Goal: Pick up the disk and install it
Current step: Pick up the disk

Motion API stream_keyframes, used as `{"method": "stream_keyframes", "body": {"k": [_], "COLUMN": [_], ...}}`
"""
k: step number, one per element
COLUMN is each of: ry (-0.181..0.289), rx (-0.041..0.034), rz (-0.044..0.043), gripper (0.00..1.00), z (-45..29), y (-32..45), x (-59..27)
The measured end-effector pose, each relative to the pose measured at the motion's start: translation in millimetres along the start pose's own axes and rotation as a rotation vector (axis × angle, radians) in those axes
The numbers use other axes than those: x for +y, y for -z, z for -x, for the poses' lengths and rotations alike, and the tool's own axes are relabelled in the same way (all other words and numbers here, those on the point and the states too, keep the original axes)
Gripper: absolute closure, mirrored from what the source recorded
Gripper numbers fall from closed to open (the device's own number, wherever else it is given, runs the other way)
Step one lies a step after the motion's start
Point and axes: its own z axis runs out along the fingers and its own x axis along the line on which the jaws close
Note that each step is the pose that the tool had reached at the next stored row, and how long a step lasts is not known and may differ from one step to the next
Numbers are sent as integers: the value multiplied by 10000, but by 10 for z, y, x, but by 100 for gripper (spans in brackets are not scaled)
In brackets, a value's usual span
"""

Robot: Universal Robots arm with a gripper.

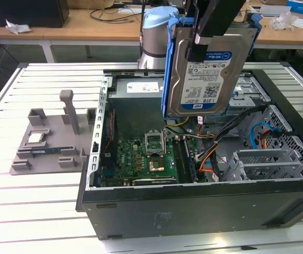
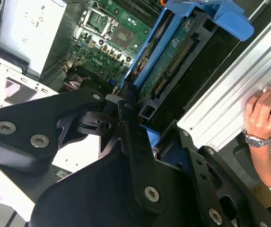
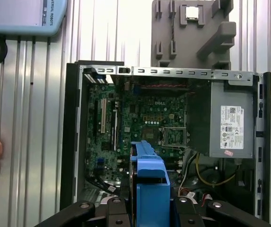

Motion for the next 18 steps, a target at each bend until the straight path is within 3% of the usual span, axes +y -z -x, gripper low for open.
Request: {"method": "stream_keyframes", "body": {"k": [18], "ry": [0], "rx": [0], "rz": [0], "gripper": [63], "z": [-239], "y": [1], "x": [-192]}}
